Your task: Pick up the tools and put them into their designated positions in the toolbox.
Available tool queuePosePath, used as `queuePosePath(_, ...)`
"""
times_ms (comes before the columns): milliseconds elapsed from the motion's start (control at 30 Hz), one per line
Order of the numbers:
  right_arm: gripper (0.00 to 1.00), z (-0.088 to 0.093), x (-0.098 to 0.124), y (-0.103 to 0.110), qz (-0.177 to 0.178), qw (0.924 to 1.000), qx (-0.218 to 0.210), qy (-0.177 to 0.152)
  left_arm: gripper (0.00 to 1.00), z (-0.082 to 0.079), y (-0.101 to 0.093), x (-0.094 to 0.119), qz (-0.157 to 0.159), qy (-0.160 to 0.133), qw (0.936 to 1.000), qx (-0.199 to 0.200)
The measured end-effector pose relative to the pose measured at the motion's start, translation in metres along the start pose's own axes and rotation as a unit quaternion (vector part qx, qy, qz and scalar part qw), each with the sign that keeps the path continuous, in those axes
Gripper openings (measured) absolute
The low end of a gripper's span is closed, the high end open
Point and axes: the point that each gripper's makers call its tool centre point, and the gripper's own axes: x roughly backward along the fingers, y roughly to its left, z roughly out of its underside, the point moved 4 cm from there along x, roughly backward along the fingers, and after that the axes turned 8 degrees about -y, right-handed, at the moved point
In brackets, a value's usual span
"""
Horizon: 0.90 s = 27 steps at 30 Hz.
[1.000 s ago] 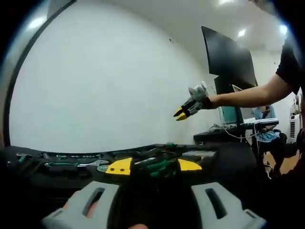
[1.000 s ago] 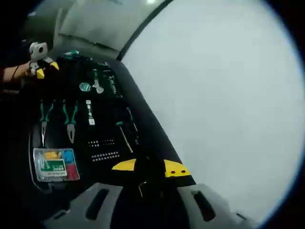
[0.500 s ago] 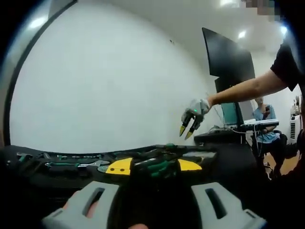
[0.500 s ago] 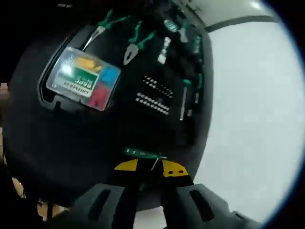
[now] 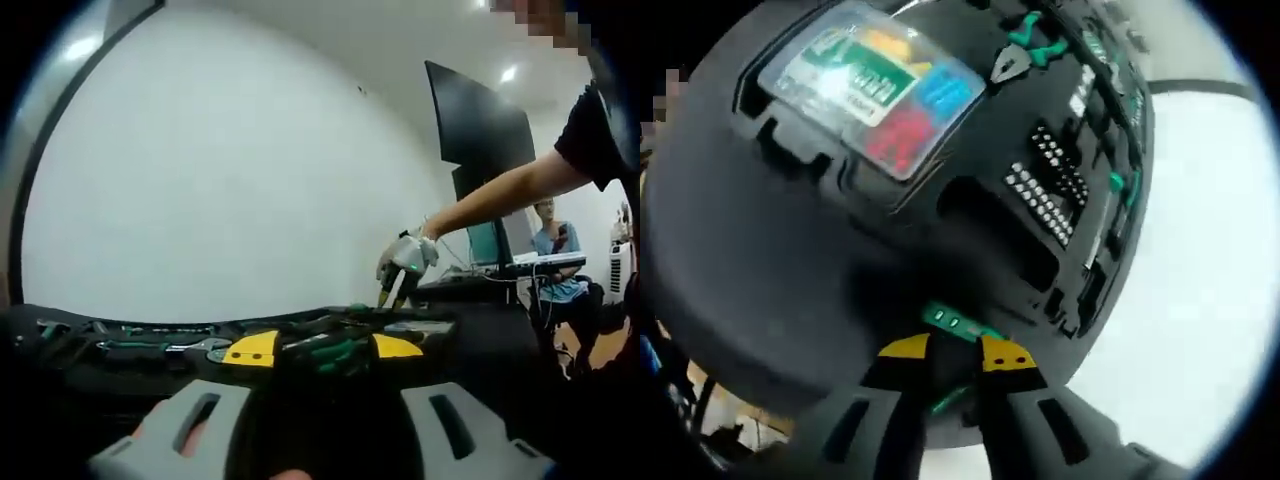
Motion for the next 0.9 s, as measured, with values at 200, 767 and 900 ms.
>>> queuePosePath(200, 0.15, 0.003, -0.015, 0.000, -0.025, 0.9990, 0.035, -0.007, 0.33, 0.001, 0.002, 0.000, 0.001, -0.002, 1.0000, 0.000)
queuePosePath(767, 0.09, -0.010, -0.005, -0.005, -0.065, 0.9942, -0.009, -0.085, 0.33, 0.003, 0.003, -0.001, 0.002, 0.001, 1.0000, 0.008)
queuePosePath(900, 0.11, -0.020, 0.002, 0.024, -0.120, 0.9874, -0.058, -0.086, 0.33, 0.004, 0.002, -0.001, 0.002, 0.006, 1.0000, 0.003)
